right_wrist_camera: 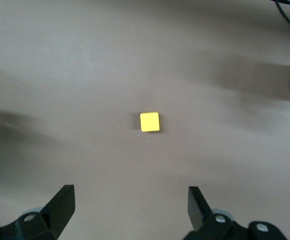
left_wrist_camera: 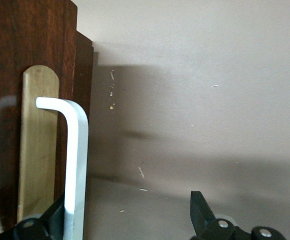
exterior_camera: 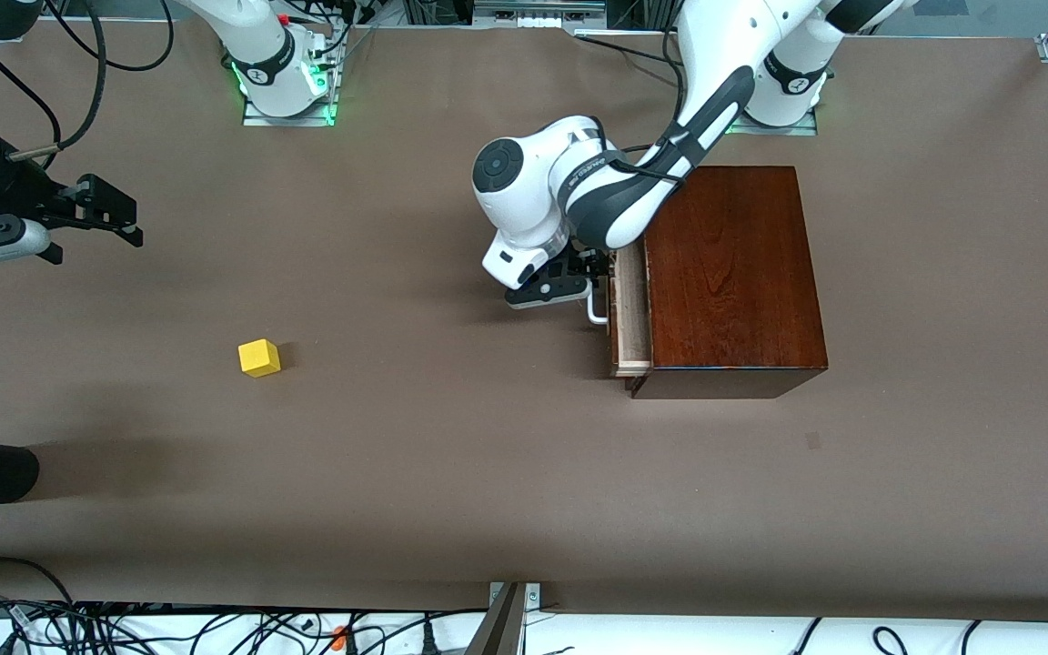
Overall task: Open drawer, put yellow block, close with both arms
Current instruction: 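Pull the drawer open by its handle with the left gripper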
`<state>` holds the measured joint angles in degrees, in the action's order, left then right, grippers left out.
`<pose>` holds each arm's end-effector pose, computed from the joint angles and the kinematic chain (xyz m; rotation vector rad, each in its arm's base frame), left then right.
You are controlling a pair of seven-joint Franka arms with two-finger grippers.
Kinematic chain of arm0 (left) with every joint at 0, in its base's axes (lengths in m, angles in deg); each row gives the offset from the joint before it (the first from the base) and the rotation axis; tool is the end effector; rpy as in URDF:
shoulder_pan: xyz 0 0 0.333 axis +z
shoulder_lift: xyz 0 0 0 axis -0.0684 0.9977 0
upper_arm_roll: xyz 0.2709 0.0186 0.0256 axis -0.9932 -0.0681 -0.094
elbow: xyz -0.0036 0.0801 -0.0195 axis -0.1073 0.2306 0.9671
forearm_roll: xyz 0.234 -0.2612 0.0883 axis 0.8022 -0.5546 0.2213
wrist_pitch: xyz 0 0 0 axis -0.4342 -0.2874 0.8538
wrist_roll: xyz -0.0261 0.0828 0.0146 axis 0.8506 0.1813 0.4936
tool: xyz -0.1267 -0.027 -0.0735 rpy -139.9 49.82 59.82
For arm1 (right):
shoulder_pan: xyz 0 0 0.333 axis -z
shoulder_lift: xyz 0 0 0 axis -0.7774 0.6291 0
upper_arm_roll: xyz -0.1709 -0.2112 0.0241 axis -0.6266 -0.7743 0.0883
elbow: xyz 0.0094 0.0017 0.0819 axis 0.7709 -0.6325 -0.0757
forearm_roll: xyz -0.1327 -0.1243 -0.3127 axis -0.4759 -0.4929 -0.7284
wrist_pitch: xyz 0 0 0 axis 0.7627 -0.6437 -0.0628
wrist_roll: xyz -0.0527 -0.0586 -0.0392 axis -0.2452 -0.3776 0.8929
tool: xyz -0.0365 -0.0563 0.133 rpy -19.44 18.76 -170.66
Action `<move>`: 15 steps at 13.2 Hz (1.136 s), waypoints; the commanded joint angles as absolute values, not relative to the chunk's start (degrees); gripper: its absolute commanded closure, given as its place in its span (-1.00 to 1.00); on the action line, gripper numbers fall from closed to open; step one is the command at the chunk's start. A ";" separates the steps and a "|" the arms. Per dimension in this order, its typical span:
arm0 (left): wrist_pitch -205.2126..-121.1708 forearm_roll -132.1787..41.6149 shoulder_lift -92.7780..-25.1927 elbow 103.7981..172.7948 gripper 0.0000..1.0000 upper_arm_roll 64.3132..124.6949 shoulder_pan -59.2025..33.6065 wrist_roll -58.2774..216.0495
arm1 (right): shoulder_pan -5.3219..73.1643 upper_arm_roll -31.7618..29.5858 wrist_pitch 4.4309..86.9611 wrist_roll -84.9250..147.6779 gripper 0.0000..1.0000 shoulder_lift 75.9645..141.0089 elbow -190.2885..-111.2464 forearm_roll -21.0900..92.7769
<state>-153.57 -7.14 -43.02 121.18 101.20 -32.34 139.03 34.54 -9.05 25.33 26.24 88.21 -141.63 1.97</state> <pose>0.4476 -0.4528 0.2168 -2.8668 -0.1302 -0.0618 0.5456 0.0395 0.5204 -3.0833 -0.3531 -0.0629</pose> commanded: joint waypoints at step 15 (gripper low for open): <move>-153.87 -6.58 -33.10 103.89 -1.00 101.49 -39.69 142.57 | 34.94 -9.44 24.29 25.51 -1.00 88.80 -140.07 2.60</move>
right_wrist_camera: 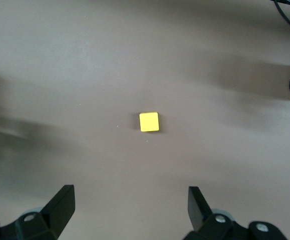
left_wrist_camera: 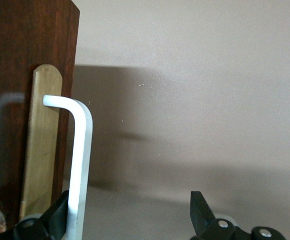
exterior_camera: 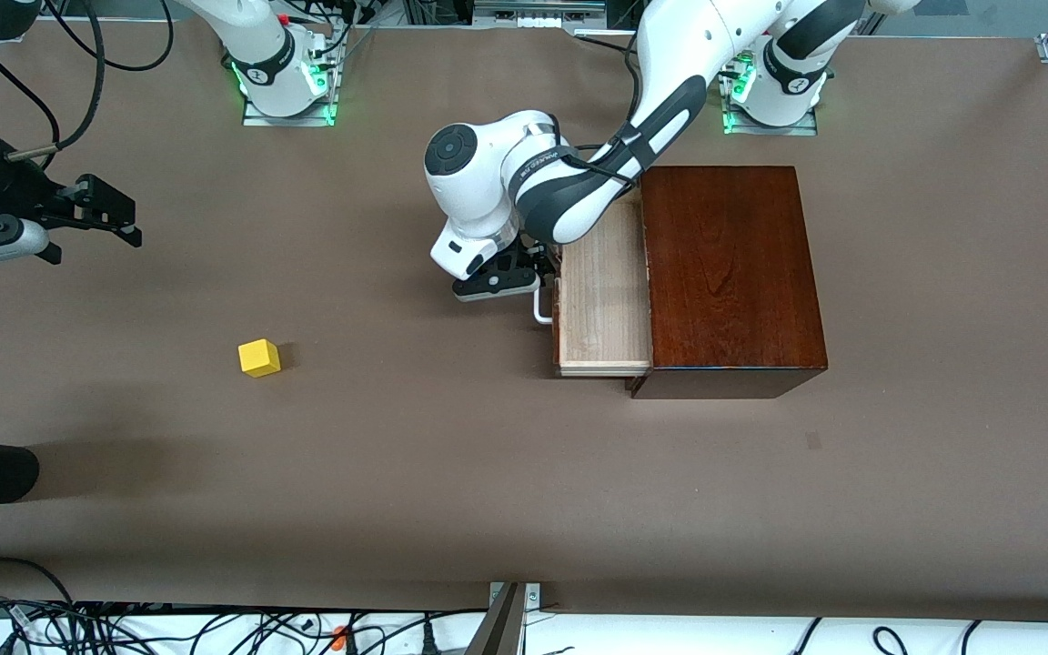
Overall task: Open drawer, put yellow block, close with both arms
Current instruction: 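Pull the drawer open by its handle with the left gripper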
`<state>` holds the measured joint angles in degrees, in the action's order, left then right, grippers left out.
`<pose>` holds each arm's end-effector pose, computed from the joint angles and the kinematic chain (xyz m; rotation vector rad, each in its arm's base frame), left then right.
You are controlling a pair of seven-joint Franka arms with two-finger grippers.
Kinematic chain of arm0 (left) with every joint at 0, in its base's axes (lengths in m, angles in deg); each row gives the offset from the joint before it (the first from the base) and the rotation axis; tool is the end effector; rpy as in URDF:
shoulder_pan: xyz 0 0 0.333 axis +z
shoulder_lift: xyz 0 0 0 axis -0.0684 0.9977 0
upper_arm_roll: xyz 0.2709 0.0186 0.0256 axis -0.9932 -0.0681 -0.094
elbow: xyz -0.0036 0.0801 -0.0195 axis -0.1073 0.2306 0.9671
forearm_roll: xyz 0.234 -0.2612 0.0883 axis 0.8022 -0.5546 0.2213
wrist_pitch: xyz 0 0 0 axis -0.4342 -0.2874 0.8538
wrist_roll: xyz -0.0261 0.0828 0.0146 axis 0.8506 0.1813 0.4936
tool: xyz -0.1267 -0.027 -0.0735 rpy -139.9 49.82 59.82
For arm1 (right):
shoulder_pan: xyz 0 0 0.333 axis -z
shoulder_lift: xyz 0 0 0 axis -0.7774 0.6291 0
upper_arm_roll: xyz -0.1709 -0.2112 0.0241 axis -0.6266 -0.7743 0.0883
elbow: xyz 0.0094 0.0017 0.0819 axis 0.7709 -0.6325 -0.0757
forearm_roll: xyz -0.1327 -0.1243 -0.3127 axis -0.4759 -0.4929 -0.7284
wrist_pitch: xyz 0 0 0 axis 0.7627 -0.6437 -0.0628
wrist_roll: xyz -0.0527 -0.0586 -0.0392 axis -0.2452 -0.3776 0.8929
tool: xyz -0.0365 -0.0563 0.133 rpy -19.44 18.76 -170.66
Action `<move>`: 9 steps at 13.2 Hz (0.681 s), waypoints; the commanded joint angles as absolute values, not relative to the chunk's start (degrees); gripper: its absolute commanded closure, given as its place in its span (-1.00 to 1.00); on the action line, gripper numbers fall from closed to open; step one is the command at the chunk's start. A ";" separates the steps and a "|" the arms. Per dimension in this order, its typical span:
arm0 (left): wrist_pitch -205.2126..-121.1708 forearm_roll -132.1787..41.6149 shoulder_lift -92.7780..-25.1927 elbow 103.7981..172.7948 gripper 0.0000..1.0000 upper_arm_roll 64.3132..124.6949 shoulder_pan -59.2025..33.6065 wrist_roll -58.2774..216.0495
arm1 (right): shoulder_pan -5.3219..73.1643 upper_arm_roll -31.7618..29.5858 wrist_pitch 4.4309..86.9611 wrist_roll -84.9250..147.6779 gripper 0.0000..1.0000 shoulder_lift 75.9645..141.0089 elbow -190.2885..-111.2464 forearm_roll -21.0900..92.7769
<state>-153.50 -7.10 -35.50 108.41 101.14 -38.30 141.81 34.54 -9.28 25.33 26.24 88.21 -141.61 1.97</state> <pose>0.4416 -0.5146 0.2213 -2.9589 -0.1597 -0.1104 0.5458 0.0373 0.5206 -3.0843 -0.3469 -0.0636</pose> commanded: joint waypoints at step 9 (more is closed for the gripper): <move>-156.16 -8.33 -34.76 103.36 -1.00 101.84 -39.00 142.66 | 34.94 -9.44 24.29 25.51 -1.00 88.80 -140.07 2.60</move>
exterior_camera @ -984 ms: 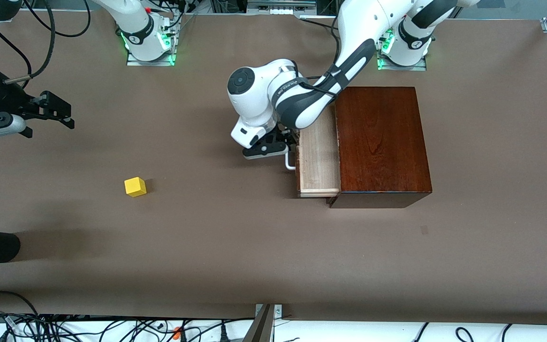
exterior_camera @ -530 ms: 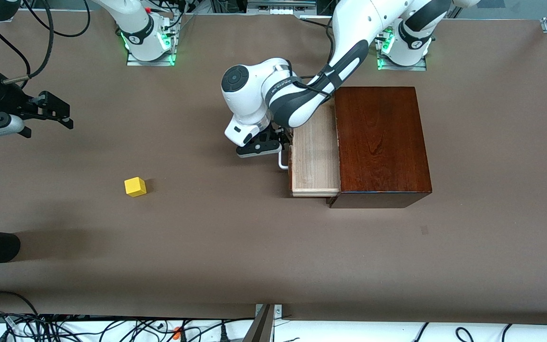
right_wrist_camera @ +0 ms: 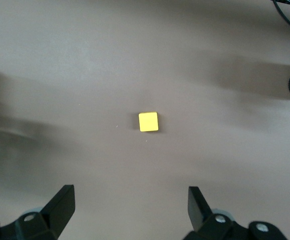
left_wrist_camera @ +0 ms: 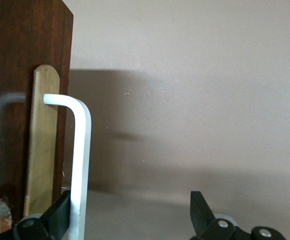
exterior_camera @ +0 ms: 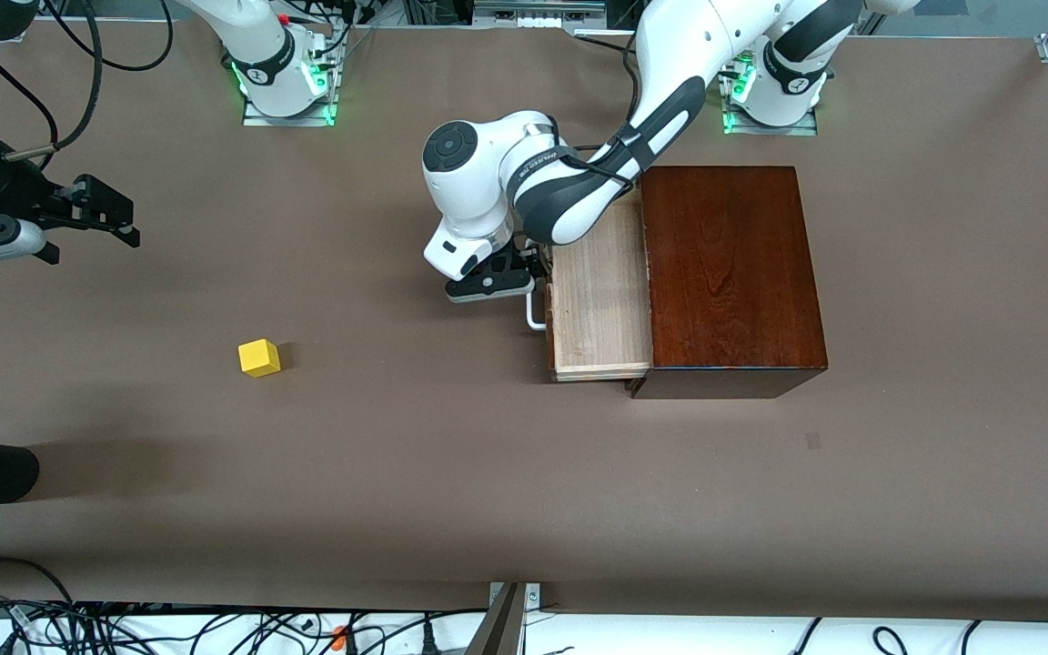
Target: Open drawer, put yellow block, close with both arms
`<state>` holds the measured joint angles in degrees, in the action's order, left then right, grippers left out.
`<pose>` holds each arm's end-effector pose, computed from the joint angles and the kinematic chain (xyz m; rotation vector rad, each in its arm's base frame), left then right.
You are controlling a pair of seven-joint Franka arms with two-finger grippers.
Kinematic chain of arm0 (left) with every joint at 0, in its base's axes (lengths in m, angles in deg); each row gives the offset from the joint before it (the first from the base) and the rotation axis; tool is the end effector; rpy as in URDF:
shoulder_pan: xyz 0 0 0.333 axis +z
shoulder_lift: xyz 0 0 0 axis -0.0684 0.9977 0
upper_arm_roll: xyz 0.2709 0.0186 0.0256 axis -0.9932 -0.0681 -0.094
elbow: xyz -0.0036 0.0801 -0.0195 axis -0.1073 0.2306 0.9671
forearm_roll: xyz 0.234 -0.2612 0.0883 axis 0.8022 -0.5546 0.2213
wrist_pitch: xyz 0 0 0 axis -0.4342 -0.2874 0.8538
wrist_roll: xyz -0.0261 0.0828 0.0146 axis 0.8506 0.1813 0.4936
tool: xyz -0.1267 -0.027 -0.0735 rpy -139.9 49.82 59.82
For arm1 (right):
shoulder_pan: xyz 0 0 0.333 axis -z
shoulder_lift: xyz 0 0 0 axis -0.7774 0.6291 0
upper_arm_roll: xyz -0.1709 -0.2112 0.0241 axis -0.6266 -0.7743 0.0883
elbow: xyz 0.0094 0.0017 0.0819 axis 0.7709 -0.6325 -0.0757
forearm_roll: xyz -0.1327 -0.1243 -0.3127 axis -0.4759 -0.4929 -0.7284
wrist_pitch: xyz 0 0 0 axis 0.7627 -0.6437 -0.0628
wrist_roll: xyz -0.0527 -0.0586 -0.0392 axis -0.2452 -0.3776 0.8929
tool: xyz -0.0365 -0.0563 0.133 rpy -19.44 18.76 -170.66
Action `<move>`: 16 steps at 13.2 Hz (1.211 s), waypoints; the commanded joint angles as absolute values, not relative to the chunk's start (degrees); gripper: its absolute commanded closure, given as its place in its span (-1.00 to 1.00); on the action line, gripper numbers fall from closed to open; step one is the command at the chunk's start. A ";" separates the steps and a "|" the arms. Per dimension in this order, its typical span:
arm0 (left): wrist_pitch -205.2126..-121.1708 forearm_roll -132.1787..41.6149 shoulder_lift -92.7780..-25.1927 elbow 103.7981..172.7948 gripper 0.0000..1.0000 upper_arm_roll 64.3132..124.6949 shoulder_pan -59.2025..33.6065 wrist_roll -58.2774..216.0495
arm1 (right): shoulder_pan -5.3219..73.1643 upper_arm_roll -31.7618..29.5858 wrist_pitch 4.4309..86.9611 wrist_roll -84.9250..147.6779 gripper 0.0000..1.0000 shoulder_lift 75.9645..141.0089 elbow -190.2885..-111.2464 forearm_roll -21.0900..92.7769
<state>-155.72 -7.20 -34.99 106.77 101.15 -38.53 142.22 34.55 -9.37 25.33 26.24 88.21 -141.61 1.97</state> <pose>0.4479 -0.5241 0.2298 -3.0094 -0.1797 -0.1465 0.5459 0.0364 0.5206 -3.0847 -0.3443 -0.0637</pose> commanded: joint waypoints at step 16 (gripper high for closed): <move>-133.05 -32.60 -68.52 114.61 -1.00 102.19 -5.88 106.30 | 36.86 -10.23 24.21 25.68 -1.00 97.22 -140.43 2.07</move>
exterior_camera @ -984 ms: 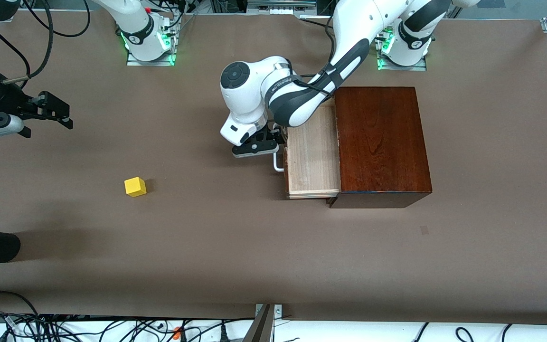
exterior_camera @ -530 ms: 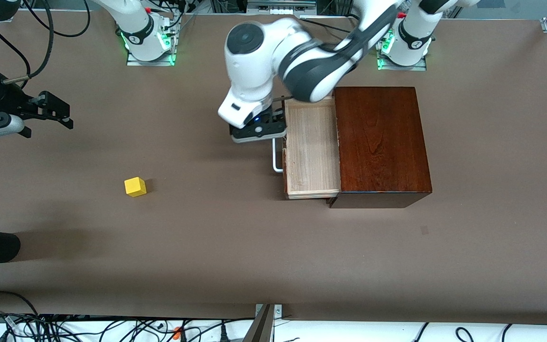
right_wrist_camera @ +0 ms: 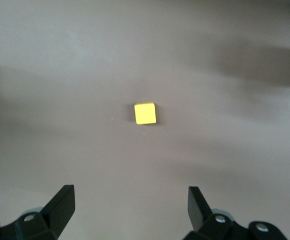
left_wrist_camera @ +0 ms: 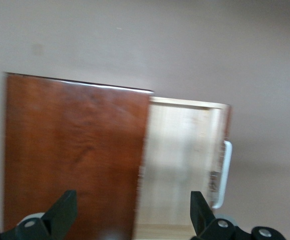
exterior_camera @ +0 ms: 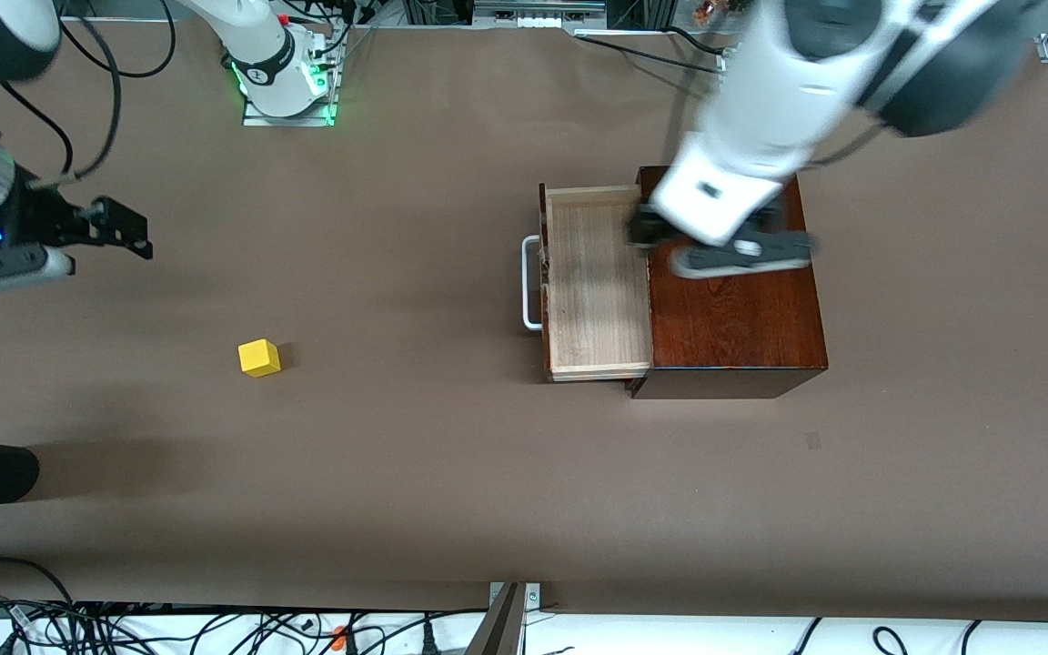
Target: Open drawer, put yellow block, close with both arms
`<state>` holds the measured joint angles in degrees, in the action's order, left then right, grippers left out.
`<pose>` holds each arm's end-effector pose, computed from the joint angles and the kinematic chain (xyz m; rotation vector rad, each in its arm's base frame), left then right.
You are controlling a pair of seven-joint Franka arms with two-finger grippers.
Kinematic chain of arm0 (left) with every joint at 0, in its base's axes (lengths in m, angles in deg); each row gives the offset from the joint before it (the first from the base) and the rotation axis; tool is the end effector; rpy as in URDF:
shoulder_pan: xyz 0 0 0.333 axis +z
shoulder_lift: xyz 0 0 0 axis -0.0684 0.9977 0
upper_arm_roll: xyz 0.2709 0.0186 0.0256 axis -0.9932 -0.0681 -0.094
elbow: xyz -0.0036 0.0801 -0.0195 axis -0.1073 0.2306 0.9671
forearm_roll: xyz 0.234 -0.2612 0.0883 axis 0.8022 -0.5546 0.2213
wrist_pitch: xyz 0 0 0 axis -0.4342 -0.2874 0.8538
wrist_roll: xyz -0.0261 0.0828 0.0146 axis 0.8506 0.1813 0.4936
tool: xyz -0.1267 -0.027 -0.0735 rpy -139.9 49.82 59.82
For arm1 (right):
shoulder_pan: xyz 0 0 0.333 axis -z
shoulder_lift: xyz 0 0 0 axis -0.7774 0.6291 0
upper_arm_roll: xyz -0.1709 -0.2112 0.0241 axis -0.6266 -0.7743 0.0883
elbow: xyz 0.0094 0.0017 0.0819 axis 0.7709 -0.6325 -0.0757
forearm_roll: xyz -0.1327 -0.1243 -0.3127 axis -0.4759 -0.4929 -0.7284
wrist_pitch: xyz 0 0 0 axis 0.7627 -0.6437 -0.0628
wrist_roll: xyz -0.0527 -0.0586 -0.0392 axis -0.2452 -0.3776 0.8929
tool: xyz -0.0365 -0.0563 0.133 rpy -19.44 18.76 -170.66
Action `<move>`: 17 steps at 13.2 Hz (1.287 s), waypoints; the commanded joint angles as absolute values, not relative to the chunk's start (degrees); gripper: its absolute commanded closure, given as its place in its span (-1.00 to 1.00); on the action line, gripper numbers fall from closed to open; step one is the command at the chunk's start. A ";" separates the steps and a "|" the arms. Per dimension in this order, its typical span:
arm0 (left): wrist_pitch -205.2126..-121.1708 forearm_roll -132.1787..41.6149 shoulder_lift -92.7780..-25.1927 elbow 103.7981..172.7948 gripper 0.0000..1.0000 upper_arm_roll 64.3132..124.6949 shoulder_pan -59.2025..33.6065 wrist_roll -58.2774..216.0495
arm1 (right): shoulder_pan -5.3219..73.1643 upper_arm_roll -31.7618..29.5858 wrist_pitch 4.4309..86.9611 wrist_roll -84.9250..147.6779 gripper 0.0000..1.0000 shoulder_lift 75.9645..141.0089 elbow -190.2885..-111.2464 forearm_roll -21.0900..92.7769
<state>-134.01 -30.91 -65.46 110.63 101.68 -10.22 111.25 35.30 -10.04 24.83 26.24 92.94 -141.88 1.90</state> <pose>0.5326 -0.2688 0.5011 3.1090 0.2275 -0.0771 0.5578 0.0264 0.4734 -3.1042 -0.3058 0.0829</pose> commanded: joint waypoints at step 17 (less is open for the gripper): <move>-136.22 -40.42 -82.67 129.65 -1.00 73.89 -8.85 74.28 | 34.94 -6.45 65.94 24.81 -1.00 110.24 -166.08 6.03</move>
<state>-136.72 -39.91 -81.13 128.89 74.78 -8.34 75.47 35.03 -6.61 62.90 25.63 110.54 -163.30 5.14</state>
